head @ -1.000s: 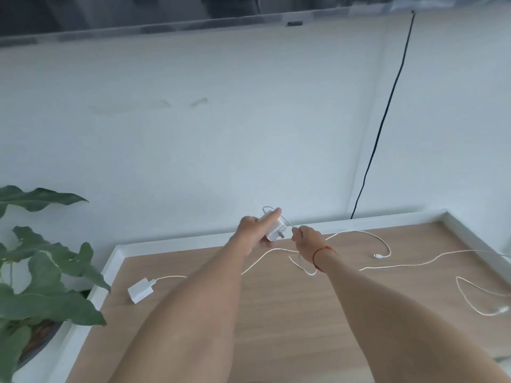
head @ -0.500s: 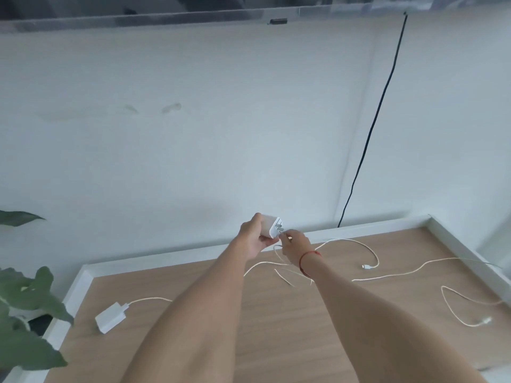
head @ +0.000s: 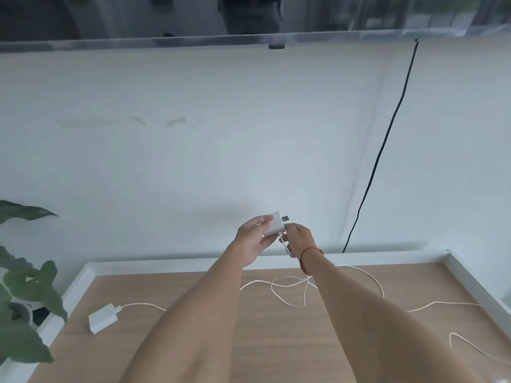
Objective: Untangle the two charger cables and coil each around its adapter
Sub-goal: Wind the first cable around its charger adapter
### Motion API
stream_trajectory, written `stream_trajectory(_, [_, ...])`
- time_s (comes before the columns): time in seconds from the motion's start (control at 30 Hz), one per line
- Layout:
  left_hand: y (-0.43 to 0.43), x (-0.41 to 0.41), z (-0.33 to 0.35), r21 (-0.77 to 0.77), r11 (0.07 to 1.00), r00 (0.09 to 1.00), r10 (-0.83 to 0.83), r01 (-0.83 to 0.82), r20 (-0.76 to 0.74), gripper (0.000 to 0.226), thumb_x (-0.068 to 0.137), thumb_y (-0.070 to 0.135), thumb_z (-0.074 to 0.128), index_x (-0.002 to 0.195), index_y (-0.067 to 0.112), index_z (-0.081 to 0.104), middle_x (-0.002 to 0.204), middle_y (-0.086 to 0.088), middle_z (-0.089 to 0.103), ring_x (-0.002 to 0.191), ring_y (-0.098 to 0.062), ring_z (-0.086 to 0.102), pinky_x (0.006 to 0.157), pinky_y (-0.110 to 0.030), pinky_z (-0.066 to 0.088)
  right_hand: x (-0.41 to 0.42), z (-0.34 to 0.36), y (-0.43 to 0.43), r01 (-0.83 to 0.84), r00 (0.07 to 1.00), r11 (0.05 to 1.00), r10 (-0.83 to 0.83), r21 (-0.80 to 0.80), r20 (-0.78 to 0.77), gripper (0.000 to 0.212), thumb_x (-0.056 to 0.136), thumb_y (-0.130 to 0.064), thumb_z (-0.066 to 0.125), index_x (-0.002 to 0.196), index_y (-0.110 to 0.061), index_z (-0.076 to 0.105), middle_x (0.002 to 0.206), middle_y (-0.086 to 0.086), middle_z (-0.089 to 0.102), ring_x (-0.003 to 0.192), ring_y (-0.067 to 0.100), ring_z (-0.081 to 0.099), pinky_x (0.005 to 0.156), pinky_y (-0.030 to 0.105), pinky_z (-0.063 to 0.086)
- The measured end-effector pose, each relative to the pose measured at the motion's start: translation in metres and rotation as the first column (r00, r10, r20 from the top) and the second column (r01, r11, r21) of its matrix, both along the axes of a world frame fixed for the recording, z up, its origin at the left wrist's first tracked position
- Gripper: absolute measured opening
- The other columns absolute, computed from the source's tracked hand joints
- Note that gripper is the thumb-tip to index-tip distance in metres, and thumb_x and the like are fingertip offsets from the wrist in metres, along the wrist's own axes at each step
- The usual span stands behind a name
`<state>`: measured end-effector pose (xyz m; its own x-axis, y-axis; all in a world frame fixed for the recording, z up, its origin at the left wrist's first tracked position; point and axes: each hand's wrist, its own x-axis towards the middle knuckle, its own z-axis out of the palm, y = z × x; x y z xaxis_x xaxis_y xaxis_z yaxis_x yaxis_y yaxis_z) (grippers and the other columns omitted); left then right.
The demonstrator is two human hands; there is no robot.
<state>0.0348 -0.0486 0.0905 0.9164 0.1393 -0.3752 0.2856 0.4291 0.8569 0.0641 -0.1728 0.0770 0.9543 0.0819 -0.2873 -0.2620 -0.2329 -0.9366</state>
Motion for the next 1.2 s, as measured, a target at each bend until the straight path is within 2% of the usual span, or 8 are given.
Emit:
stream_trajectory(0.2, [0.002, 0.001, 0.007, 0.012, 0.993, 0.993, -0.114, 0.114, 0.026, 0.027, 0.096, 0.000, 0.052, 0.121, 0.005, 0.063, 0.114, -0.016, 0.066, 0.096, -0.028, 0.067, 0.094, -0.030, 0.053, 0.008, 0.005, 0.001, 0.018, 0.998, 0.994, -0.011, 0.109, -0.069, 0.043, 0.096, -0.044, 0.042, 0.071, -0.011, 0.054, 0.070, 0.003, 0.050, 0.052, 0.019, 0.037, 0.051, 0.025, 0.031])
stream_trajectory(0.43, [0.000, 0.006, 0.010, 0.151, 0.979, 0.989, -0.143, 0.134, 0.044, 0.029, 0.096, 0.013, 0.057, 0.122, 0.022, 0.065, 0.132, -0.012, 0.056, 0.088, -0.023, 0.067, 0.073, -0.027, 0.054, 0.004, 0.004, 0.003, 0.003, 0.992, 0.979, 0.023, 0.203, -0.124, 0.041, 0.098, -0.044, 0.037, 0.082, -0.010, 0.056, 0.077, 0.004, 0.049, 0.048, 0.014, 0.038, 0.049, 0.025, 0.036])
stream_trajectory(0.53, [-0.001, 0.009, 0.011, 0.217, 0.969, 0.992, -0.125, 0.116, 0.031, 0.027, 0.095, 0.020, 0.060, 0.120, 0.026, 0.066, 0.127, -0.007, 0.061, 0.095, -0.024, 0.066, 0.084, -0.033, 0.055, 0.001, 0.006, 0.005, -0.018, 0.994, 0.979, 0.039, 0.203, -0.100, 0.044, 0.095, -0.051, 0.042, 0.084, -0.011, 0.057, 0.075, 0.002, 0.047, 0.048, 0.013, 0.037, 0.047, 0.024, 0.033])
stream_trajectory(0.7, [0.001, 0.016, 0.016, 0.237, 0.971, 0.995, 0.024, -0.045, 0.093, 0.019, 0.097, 0.017, 0.056, 0.109, 0.023, 0.069, 0.114, -0.009, 0.064, 0.086, -0.027, 0.071, 0.085, -0.034, 0.057, -0.005, 0.005, 0.002, -0.121, 0.988, 0.992, 0.123, -0.029, 0.089, 0.051, 0.093, -0.061, 0.038, 0.090, -0.017, 0.063, 0.074, -0.004, 0.055, 0.067, 0.015, 0.052, 0.063, 0.025, 0.041])
stream_trajectory(0.83, [0.010, 0.024, 0.029, 0.194, 0.965, 0.976, 0.144, -0.175, 0.161, 0.018, 0.097, 0.014, 0.056, 0.106, 0.020, 0.069, 0.119, -0.009, 0.060, 0.093, -0.032, 0.070, 0.089, -0.037, 0.055, -0.017, -0.029, -0.016, 0.009, 0.991, 0.936, 0.039, -0.351, 0.129, 0.060, 0.098, -0.055, 0.029, 0.060, -0.013, 0.051, 0.066, 0.002, 0.056, 0.072, 0.026, 0.051, 0.068, 0.032, 0.038])
stream_trajectory(0.97, [0.020, 0.030, 0.050, 0.207, 0.965, 0.971, 0.117, -0.160, 0.206, 0.023, 0.097, 0.009, 0.055, 0.115, 0.017, 0.067, 0.107, -0.004, 0.061, 0.095, -0.032, 0.067, 0.091, -0.036, 0.053, -0.030, -0.066, -0.032, -0.196, 0.981, 0.754, 0.152, -0.626, -0.124, 0.034, 0.103, -0.027, 0.026, 0.099, -0.011, 0.056, 0.117, 0.018, 0.060, 0.108, 0.031, 0.056, 0.088, 0.033, 0.043])
stream_trajectory(1.03, [0.018, 0.027, 0.052, 0.247, 0.964, 0.981, 0.045, -0.093, 0.191, 0.027, 0.096, 0.008, 0.055, 0.120, 0.015, 0.065, 0.107, -0.007, 0.061, 0.095, -0.031, 0.067, 0.091, -0.034, 0.053, -0.028, -0.064, -0.026, -0.262, 0.961, 0.806, 0.166, -0.531, -0.221, 0.020, 0.101, -0.015, 0.033, 0.108, -0.014, 0.052, 0.128, 0.019, 0.055, 0.106, 0.030, 0.054, 0.083, 0.030, 0.047])
stream_trajectory(1.2, [0.010, 0.017, 0.043, 0.263, 0.965, 0.987, -0.020, -0.023, 0.159, 0.028, 0.096, 0.008, 0.056, 0.122, 0.015, 0.064, 0.109, -0.010, 0.063, 0.096, -0.029, 0.067, 0.093, -0.032, 0.051, 0.000, -0.019, 0.006, -0.063, 0.990, 0.993, 0.050, -0.095, -0.133, 0.028, 0.095, -0.012, 0.040, 0.106, 0.004, 0.060, 0.084, 0.008, 0.064, 0.082, 0.023, 0.052, 0.083, 0.037, 0.046])
